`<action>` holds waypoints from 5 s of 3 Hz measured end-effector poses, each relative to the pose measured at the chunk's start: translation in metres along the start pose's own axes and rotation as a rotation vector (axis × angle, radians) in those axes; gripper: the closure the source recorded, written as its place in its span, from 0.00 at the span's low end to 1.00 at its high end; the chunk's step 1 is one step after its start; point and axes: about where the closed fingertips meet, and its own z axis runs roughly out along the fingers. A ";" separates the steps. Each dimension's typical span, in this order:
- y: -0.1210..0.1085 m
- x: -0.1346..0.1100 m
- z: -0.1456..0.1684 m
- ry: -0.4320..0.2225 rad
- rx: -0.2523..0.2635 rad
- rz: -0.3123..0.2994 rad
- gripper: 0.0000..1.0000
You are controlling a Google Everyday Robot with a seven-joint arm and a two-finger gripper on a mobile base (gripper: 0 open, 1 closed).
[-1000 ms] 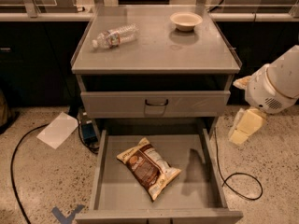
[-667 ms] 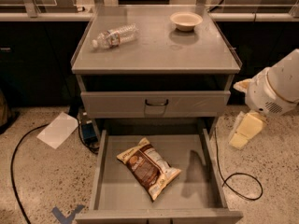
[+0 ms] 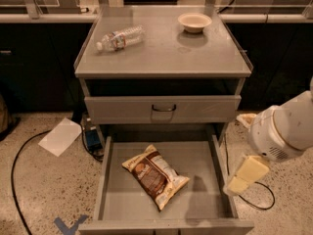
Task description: Pick brown chip bag from middle drawer and place on counter
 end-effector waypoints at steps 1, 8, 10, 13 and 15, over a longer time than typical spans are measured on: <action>0.042 -0.004 0.029 -0.028 -0.038 0.009 0.00; -0.004 -0.022 0.268 -0.115 -0.078 0.038 0.00; 0.002 -0.031 0.293 -0.147 -0.077 0.021 0.00; 0.041 -0.073 0.432 -0.181 -0.143 -0.115 0.00; 0.029 -0.051 0.461 -0.145 -0.143 -0.074 0.00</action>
Offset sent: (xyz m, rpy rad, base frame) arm -0.0427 0.0989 -0.0888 0.1155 0.0194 0.0955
